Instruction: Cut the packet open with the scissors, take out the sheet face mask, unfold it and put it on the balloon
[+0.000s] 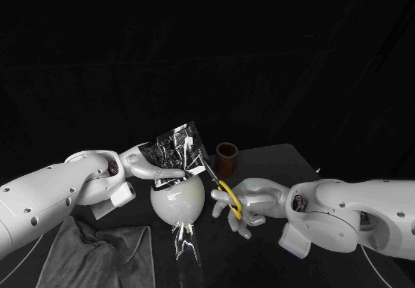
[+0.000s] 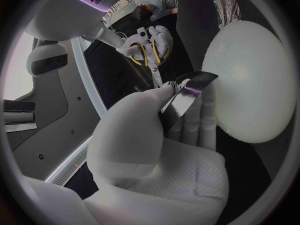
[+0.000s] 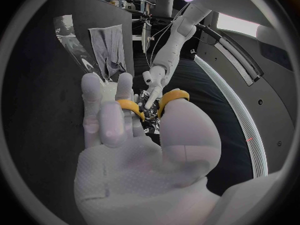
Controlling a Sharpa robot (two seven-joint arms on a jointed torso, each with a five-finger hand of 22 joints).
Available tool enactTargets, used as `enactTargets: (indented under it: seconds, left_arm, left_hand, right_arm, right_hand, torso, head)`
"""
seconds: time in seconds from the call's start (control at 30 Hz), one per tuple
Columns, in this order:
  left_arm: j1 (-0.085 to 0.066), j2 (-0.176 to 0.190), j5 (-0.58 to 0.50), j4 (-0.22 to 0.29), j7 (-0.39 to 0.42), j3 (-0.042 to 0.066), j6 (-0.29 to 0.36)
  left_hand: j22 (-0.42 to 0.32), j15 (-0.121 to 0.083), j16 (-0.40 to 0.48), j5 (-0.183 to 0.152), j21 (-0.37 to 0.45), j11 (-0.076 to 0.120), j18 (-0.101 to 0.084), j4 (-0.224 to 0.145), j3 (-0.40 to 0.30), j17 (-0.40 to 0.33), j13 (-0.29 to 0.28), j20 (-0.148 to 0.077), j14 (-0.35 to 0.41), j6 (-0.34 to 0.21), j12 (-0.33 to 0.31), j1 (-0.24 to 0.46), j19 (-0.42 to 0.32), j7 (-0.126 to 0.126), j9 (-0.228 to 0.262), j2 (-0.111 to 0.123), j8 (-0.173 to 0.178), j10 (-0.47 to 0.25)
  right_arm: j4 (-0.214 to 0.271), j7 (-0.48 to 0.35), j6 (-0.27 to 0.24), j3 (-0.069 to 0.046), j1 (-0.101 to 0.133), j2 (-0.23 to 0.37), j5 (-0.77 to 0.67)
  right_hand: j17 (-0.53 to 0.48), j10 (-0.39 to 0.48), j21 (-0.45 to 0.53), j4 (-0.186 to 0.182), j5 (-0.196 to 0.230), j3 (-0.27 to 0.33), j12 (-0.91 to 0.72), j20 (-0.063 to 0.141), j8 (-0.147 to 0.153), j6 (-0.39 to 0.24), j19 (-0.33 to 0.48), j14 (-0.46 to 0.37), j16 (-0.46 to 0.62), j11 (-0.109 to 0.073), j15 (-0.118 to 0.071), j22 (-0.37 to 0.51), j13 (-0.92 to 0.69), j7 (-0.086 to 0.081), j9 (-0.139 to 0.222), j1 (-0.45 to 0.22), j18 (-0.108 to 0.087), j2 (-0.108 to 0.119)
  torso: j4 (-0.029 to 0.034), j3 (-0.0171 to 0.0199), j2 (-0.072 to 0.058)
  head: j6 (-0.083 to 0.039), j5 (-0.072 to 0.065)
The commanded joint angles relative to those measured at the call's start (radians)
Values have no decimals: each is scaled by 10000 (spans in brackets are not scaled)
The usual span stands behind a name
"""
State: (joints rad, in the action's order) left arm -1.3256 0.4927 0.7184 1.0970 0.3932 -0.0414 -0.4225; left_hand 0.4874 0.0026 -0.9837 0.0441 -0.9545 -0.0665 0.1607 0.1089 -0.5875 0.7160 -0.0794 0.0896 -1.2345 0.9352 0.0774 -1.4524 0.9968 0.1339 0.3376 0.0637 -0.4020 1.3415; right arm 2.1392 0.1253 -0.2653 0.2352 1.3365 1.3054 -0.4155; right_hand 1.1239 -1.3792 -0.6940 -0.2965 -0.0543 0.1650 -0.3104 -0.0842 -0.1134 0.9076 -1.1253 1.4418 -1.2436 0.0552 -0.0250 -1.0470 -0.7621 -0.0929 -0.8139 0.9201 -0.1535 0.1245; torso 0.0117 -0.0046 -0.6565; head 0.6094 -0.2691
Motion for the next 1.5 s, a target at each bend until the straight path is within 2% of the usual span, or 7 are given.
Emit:
enactTargets:
  seconds: [0.03,0.1,0.2,0.23,0.47,1.03,1.5]
  left_arm:
    - [-4,-26,-22,57,111,9,-214]
    - [-4,-32,-5,80,105,9,-235]
    - [-4,-33,8,115,100,9,-259]
    - [-5,-33,11,131,99,9,-267]
    - [-6,-8,22,247,79,10,-322]
    - [-6,-21,44,340,33,11,-451]
    - [-5,-48,67,340,4,11,-504]
  left_hand:
    - [13,-42,-28,35,-68,9,207,-13,47,-9,2,23,50,36,-48,24,-79,9,1325,-105,-68,-11]
    - [13,-42,-28,35,-68,9,207,-13,47,-9,2,23,50,36,-48,24,-79,9,1325,-105,-68,-11]
    - [13,-42,-28,35,-68,9,207,-13,47,-9,2,23,50,36,-48,24,-79,9,1325,-105,-68,-11]
    - [17,-42,-48,35,-70,10,207,-16,52,17,2,23,48,34,-49,24,-90,9,1329,-108,-67,-12]
    - [17,-42,-48,35,-70,10,207,-16,52,17,2,23,48,34,-49,24,-90,9,1329,-108,-67,-12]
    - [21,-43,-67,35,-73,11,208,-19,58,40,2,24,46,34,-48,24,-100,9,1334,-109,-68,-11]
    - [24,-43,-81,35,-76,12,208,-23,62,58,1,24,42,35,-46,22,-106,11,1337,-112,-69,-8]
  right_arm:
    - [-28,-277,186,-7,-3,-39,-106]
    - [-113,-381,143,-8,15,-56,-117]
    - [-264,-496,95,-11,46,-97,-154]
    - [-335,-534,88,-12,57,-127,-168]
    - [-513,-688,57,-22,98,-319,-253]
    - [-548,-903,11,-62,404,-432,-535]
    - [-1309,-545,473,-67,463,-772,-798]
  right_hand:
    - [-105,-462,85,-16,50,-60,-54,-10,42,-243,22,-26,44,-161,-21,58,-12,-315,25,8,-178,-83]
    - [-287,-124,357,-27,44,26,188,-37,175,-374,182,-141,224,-81,40,211,65,-397,103,-28,-202,144]
    - [-308,-83,422,-31,41,61,228,-47,198,-388,220,-160,248,-67,53,248,81,-412,118,-44,-209,221]
    - [-399,25,568,-42,40,160,310,-63,238,-433,308,-218,331,-41,77,331,114,-435,141,-83,-228,415]
    - [-820,561,861,-48,21,365,843,-158,405,-613,544,-511,718,74,185,485,424,-521,240,-141,-255,703]
    - [-1484,1167,982,-39,36,187,1756,-291,438,-597,675,-897,1283,221,316,546,1227,-629,346,-51,-267,437]
    - [-1576,1302,996,-48,25,345,2087,-343,440,-580,715,-963,1316,277,367,546,1654,-666,396,-47,-269,684]
  torso:
    - [6,-1,-2]
    - [7,-2,-3]
    - [18,-8,3]
    - [19,-8,3]
    - [11,-4,-14]
    - [12,-20,0]
    - [19,-23,-2]
  head:
    - [-28,-21]
    - [-37,-17]
    - [-43,-24]
    - [-44,-26]
    - [-37,12]
    - [-140,-9]
    - [-170,-3]
